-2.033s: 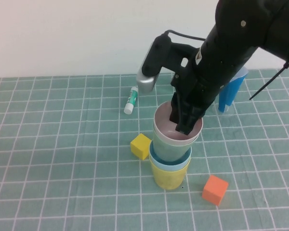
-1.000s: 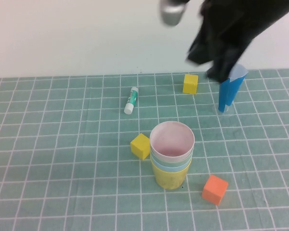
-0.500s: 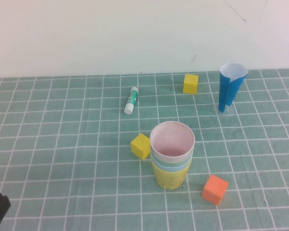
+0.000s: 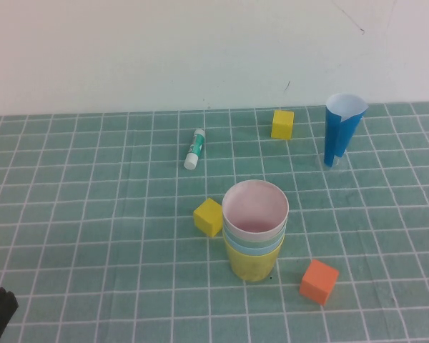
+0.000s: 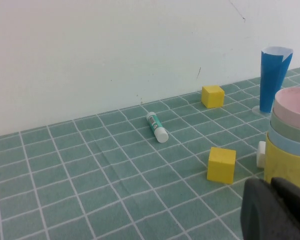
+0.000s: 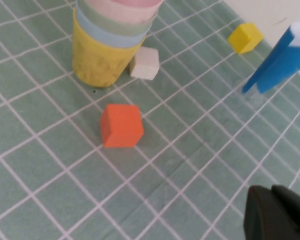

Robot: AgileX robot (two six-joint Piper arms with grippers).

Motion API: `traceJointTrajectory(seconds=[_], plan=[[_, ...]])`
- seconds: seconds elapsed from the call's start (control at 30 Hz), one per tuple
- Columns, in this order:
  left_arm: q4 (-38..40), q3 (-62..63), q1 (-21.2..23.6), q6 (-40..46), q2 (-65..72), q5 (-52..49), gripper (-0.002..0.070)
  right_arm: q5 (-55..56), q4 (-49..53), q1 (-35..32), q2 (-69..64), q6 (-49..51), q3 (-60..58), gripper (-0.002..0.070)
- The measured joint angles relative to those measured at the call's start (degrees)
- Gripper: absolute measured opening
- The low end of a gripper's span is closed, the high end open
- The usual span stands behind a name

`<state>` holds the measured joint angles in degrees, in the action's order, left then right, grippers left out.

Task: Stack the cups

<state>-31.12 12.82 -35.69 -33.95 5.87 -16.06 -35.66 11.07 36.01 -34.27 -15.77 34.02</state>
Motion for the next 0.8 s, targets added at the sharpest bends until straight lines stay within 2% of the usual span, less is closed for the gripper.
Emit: traceJointTrajectory(seconds=[0.27,0.8], plan=[[0.00,0.00,0.00,0.00,0.00,0.00,-0.0001,2.42,-1.87,0.00,4.56,5.07,-10.86,0.0002],[0.00,-0.13,0.00,0.00,0.00,0.00,-0.0001,2.53,-2.12,0.00,4.74,5.51,-11.73,0.0000]])
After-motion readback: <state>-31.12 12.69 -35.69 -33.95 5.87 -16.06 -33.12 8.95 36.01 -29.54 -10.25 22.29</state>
